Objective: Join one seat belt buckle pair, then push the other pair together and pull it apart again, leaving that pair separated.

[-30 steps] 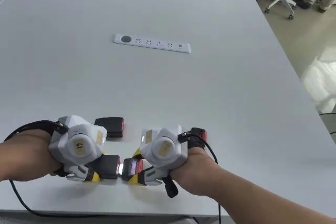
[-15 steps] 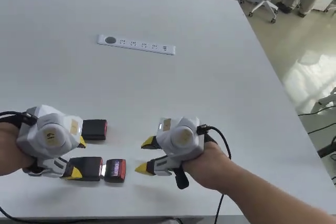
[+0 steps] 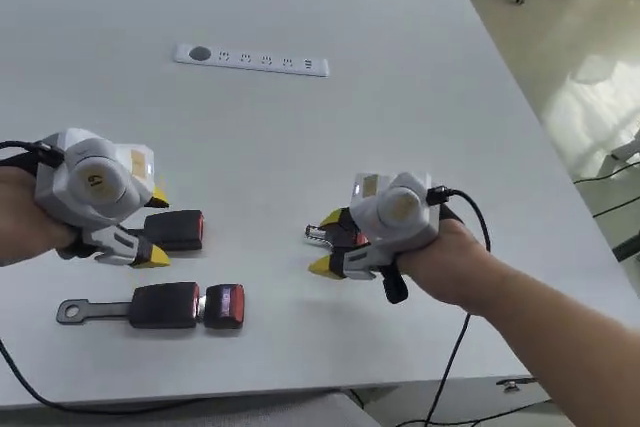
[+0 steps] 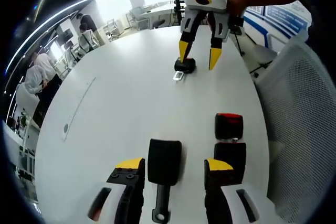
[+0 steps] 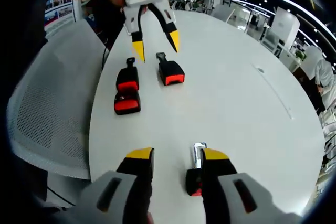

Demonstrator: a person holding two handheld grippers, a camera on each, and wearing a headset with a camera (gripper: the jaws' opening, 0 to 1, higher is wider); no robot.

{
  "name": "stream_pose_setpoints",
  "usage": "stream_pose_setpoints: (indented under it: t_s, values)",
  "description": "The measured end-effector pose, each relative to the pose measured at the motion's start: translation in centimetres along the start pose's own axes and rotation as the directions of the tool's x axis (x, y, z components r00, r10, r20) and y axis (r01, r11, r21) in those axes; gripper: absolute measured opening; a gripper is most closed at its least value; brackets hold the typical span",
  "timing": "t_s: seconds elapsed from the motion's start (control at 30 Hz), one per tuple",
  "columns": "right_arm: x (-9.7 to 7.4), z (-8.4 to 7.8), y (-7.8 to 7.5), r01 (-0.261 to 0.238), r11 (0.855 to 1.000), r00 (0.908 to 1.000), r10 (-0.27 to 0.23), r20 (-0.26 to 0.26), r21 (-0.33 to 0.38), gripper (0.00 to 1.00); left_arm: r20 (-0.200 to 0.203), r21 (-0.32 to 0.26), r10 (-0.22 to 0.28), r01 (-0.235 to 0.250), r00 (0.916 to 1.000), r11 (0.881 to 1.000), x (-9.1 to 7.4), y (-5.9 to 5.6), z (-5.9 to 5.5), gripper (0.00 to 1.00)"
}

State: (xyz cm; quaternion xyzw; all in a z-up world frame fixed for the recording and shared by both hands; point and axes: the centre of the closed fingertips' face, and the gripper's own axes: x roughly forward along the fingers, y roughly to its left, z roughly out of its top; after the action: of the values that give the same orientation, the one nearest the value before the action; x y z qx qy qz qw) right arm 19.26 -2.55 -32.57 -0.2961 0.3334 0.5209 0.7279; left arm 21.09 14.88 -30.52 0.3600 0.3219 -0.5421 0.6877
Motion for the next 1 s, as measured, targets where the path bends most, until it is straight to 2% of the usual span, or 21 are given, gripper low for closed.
stream_pose_setpoints:
  t_s: [0.03,0.23,0.4,0.53,0.7,0.9,1.0]
  values:
    - [0.0,-0.4,-0.4,0.004,1.000,1.0000,-0.004,-0.008,-0.002,0.36,-0.004,0.000,0.003,-0.003,1.0000,1.000,0.2,0.4,-0.1,0.47]
    - [-0.1,-2.2,-2.0,0.010,1.000,0.9988,-0.010,-0.048,-0.016,0.37,-0.038,0.016,-0.012,0.013,0.9992,1.000,1.4,1.1,-1.3,0.49]
    - [-0.3,-3.8,-2.9,0.004,1.000,0.9970,-0.005,-0.077,-0.012,0.38,-0.092,0.017,-0.032,0.033,0.9953,0.999,2.8,1.5,-3.3,0.52]
    - [-0.1,-4.9,-3.7,0.006,1.000,0.9959,-0.005,-0.090,0.004,0.38,-0.108,0.010,-0.051,0.052,0.9929,0.999,3.6,1.6,-4.3,0.53]
    - [0.8,-5.8,-3.8,-0.030,0.999,0.9933,0.032,-0.111,0.017,0.36,-0.112,-0.022,-0.070,0.068,0.9912,0.997,4.0,2.0,-4.7,0.45]
    - [1.2,-5.7,-3.8,-0.062,0.998,0.9928,0.064,-0.101,0.020,0.33,-0.110,-0.006,-0.115,0.115,0.9873,0.993,4.5,1.4,-4.7,0.32]
    - [1.2,-5.6,-3.6,-0.079,0.997,0.9910,0.079,-0.109,0.005,0.33,-0.109,-0.008,-0.117,0.117,0.9871,0.993,4.6,1.5,-4.7,0.32]
